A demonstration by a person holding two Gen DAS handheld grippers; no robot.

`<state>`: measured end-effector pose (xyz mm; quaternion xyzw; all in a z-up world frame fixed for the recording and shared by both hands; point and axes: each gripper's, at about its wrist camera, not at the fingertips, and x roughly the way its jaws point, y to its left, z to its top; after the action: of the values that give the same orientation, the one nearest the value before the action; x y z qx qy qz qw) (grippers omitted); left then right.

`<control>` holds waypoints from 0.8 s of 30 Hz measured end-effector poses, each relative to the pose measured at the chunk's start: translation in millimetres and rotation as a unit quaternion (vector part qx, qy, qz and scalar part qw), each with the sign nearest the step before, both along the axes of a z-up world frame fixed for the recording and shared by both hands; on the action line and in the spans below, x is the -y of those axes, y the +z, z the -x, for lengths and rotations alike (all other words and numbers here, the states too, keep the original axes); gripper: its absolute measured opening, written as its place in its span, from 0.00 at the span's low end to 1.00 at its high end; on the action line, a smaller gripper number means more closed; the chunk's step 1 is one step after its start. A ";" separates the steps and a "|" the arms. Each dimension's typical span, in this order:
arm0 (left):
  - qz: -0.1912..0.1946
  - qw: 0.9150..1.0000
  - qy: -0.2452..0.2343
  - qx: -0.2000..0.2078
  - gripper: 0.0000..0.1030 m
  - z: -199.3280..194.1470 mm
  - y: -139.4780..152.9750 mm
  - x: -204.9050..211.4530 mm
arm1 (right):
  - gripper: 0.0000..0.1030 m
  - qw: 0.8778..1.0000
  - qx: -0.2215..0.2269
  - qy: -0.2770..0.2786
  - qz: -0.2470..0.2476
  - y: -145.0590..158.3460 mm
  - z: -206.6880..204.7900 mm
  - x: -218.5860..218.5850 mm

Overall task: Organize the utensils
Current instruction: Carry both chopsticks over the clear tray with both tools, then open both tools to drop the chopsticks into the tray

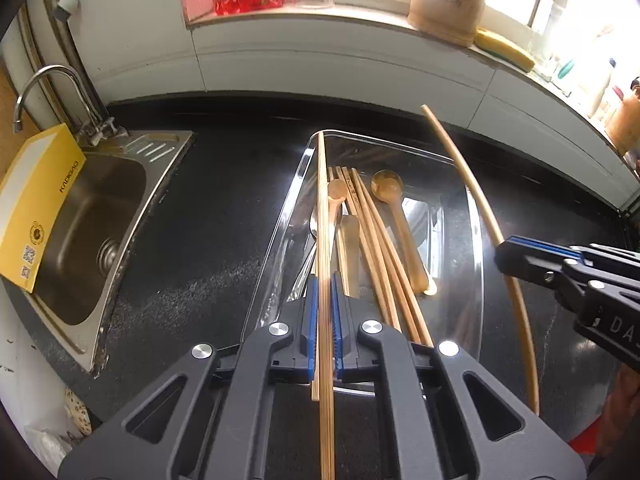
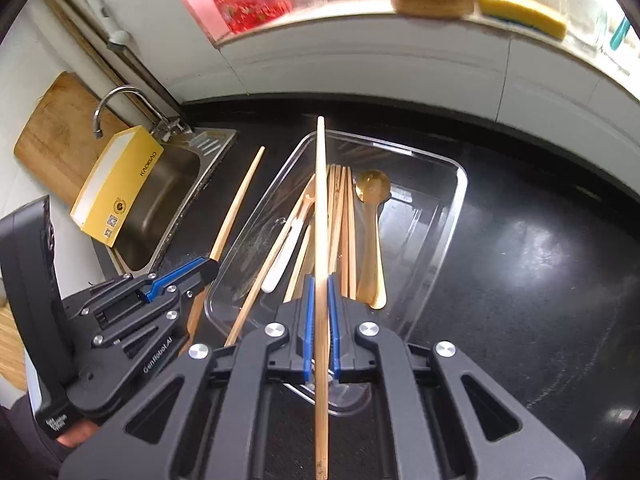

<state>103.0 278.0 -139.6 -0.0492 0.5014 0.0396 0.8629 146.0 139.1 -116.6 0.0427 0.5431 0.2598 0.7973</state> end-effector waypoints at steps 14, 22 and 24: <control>0.021 0.999 -0.003 -0.041 0.06 -46.7 -38.9 0.1 | 0.07 0.999 -0.046 0.015 0.011 -41.5 -47.3 -20.4; 0.032 0.998 -0.001 -0.057 0.06 -62.2 -56.8 2.3 | 0.13 0.997 -0.070 0.013 0.008 -61.9 -70.4 -17.3; 0.032 0.998 -0.003 -0.062 0.07 -66.5 -60.6 3.6 | 0.71 0.997 -0.074 -0.008 -0.005 -60.6 -79.9 -7.2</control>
<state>169.5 274.4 -200.3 -0.0731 0.5554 0.0240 0.8280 226.0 146.2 -177.3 0.0697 0.5990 0.2523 0.7567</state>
